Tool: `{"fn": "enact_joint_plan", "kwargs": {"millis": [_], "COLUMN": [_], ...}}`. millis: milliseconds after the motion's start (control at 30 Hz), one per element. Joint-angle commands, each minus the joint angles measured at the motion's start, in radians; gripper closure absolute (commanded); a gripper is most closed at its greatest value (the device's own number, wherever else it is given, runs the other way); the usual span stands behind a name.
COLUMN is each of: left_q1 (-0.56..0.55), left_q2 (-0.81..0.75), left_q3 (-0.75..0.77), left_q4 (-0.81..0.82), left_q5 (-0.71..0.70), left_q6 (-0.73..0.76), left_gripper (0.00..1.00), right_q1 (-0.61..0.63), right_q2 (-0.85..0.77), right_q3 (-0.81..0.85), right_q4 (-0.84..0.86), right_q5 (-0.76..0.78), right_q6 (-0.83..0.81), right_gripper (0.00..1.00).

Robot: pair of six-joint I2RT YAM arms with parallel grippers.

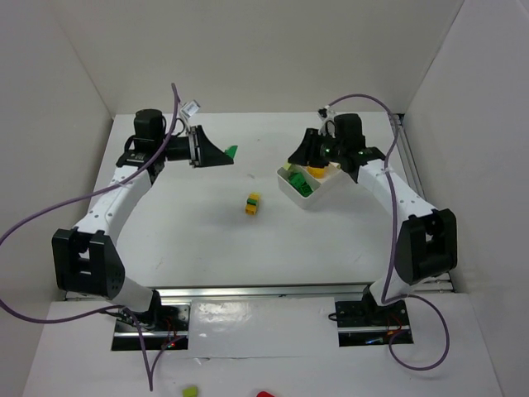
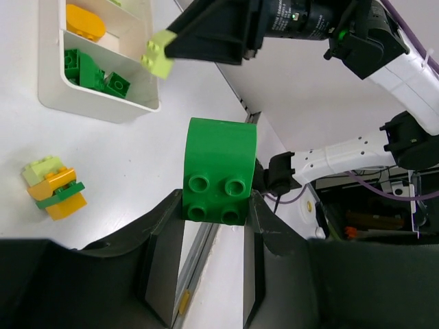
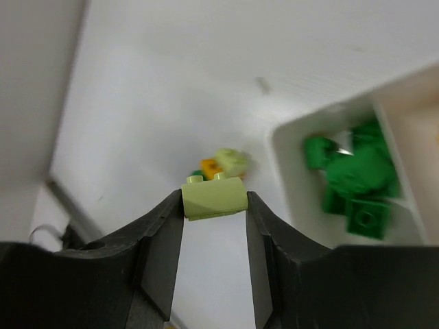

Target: Sort the legos into containers by color

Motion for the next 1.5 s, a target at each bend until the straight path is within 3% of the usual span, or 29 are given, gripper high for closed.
{"fn": "enact_joint_plan", "kwargs": {"millis": [0, 67, 200, 467, 500, 633, 667, 800, 833, 867, 1067, 1267, 1467], "left_q1": [-0.012, -0.023, -0.078, -0.216, -0.242, -0.288, -0.299, -0.334, -0.358, -0.359, -0.447, -0.553, -0.599], "left_q2": [-0.026, -0.017, 0.013, 0.15, 0.176, 0.213, 0.222, 0.283, 0.317, 0.334, 0.483, 0.664, 0.791], "left_q3": [0.01, 0.01, 0.01, 0.136, 0.146, 0.169, 0.188, 0.269, 0.29, 0.335, 0.565, 0.764, 0.916], "left_q4": [0.007, -0.012, -0.068, -0.263, -0.279, -0.279, -0.279, -0.337, -0.349, -0.361, -0.486, -0.562, -0.598], "left_q5": [-0.021, -0.048, -0.125, -0.335, -0.364, -0.415, -0.426, -0.501, -0.528, -0.542, -0.734, -0.967, -1.081], "left_q6": [0.01, 0.024, 0.059, 0.125, 0.125, 0.116, 0.116, 0.116, 0.127, 0.127, 0.169, 0.209, 0.229], "left_gripper": [1.0, 1.0, 1.0, 1.0, 1.0, 1.0, 1.0, 1.0, 1.0, 1.0, 1.0, 1.0, 1.0], "right_q1": [-0.021, -0.055, -0.122, -0.145, -0.145, -0.145, -0.145, -0.145, -0.145, -0.145, -0.145, -0.156, -0.176], "right_q2": [-0.027, -0.026, 0.041, 0.242, 0.272, 0.331, 0.34, 0.401, 0.402, 0.402, 0.264, 0.041, -0.18], "right_q3": [0.047, 0.037, 0.004, 0.18, 0.205, 0.242, 0.263, 0.345, 0.354, 0.354, 0.259, 0.049, -0.12], "right_q4": [-0.133, -0.107, 0.016, -0.002, -0.002, 0.018, 0.018, -0.022, -0.022, -0.036, 0.005, 0.025, -0.034], "right_q5": [0.404, 0.52, 0.561, 0.711, 0.74, 0.806, 0.818, 0.818, 0.818, 0.818, 0.825, 0.844, 0.855], "right_q6": [0.008, 0.03, 0.054, 0.044, 0.044, 0.044, 0.044, 0.034, 0.034, 0.034, 0.034, 0.034, 0.044], "right_gripper": [0.81, 0.81, 0.81, 0.8, 0.75, 0.74, 0.72, 0.42, 0.3, 0.26, 0.24, 0.24, 0.24]}}
